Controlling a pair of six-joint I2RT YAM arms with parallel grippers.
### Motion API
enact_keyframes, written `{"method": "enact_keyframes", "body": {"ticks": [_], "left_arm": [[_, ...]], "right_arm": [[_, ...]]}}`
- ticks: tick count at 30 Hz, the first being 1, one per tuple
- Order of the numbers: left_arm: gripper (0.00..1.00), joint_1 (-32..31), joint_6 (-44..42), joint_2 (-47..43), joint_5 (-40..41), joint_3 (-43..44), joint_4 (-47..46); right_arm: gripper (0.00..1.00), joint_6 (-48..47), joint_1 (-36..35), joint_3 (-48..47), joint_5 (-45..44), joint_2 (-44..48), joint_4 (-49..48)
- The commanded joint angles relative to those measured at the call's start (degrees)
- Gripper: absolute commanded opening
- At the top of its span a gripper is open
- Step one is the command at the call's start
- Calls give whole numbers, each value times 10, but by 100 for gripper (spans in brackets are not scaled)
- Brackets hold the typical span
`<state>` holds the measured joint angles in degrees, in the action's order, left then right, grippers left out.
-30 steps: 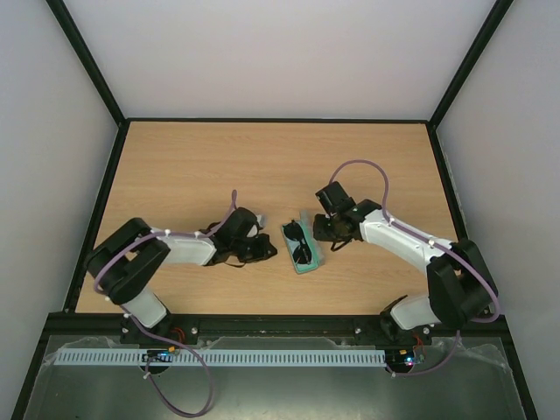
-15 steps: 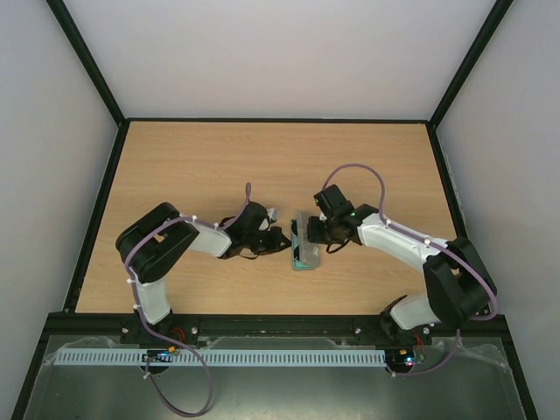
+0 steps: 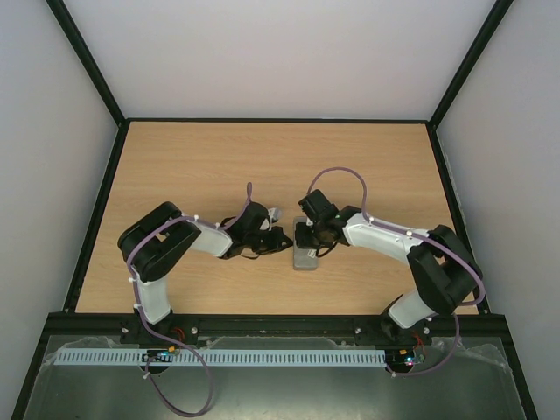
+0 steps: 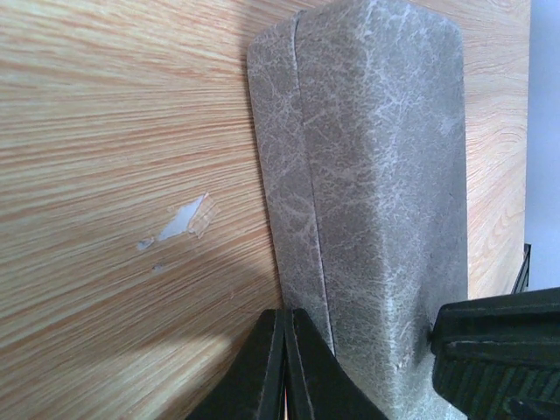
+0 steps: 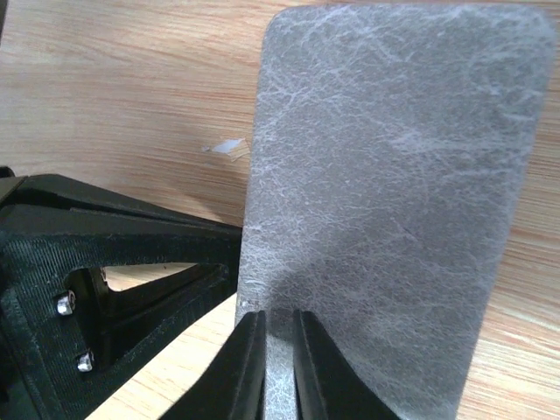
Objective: Organize the sunglasses
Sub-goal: Close the sunglasses case at the center of the board, then adjust the sunglasses case at the center of the board.
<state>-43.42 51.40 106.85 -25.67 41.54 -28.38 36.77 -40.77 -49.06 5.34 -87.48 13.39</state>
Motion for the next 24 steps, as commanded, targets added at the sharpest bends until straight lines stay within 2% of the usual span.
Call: {"method": "enact_keyframes", "body": {"ticks": [1,4,7,10,13,18,24], "left_arm": [[2,9,-13,1,7,-27,40],[2,23,-18,-30,6,-42,50],[13,42,-34,-80,11,-57,88],[33,54,-50,-137,23,-64,133],[43,62,-58,-178,35,-71,162],[52,99,-73,-195,31,-63,183],[56,123,-92,-194,23,-27,209]], "right_arm": [[15,2,-3,-28,-28,25,64],[25,1,-3,-45,-46,51,93],[34,0,-3,-46,-77,79,122],[34,7,-4,-28,-88,107,140],[33,23,-8,10,-72,152,145],[31,78,-65,85,-65,255,155],[27,180,-144,189,-42,319,103]]}}
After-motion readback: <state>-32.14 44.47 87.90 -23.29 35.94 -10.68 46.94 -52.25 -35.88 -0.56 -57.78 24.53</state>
